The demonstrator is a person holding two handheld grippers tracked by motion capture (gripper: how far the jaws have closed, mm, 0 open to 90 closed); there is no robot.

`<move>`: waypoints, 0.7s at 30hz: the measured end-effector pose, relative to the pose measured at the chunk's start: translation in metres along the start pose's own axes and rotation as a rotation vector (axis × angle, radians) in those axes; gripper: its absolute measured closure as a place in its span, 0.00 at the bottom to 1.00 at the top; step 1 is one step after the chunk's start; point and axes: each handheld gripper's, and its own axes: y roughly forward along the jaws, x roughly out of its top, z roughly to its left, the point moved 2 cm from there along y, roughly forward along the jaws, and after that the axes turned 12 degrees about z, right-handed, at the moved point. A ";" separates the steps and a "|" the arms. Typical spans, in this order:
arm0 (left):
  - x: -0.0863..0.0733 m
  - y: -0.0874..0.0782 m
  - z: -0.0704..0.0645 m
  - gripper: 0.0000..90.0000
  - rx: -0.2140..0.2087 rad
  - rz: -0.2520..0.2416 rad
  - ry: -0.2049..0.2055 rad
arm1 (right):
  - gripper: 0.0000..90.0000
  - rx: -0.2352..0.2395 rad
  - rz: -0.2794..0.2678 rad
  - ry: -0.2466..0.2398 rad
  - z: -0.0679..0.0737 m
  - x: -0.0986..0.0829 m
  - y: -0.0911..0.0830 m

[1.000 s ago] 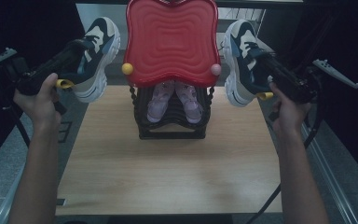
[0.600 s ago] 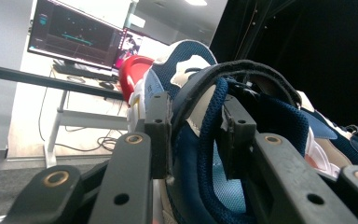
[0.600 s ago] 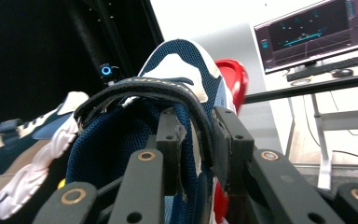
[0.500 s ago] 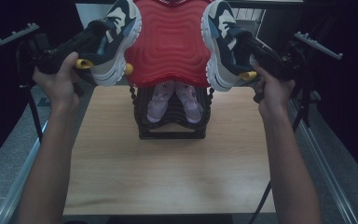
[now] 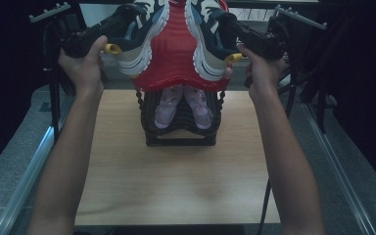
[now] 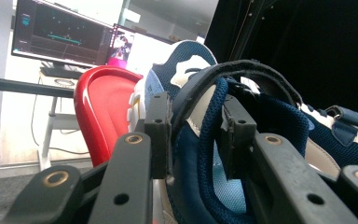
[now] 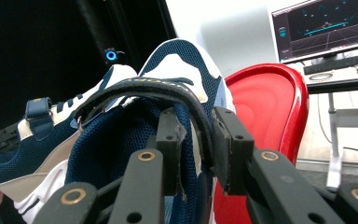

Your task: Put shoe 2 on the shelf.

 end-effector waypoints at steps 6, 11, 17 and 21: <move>0.001 0.015 -0.001 0.76 0.006 0.008 -0.002 | 0.82 -0.023 0.018 -0.002 -0.001 0.003 0.013; 0.000 0.027 -0.005 0.76 0.014 0.022 0.010 | 0.82 -0.059 0.034 -0.015 -0.005 0.001 0.022; -0.005 0.042 -0.008 0.76 0.039 0.038 0.019 | 0.82 -0.113 0.049 -0.021 -0.012 -0.001 0.031; -0.006 0.047 -0.010 0.76 0.054 0.040 0.029 | 0.82 -0.131 0.056 -0.038 -0.011 -0.002 0.034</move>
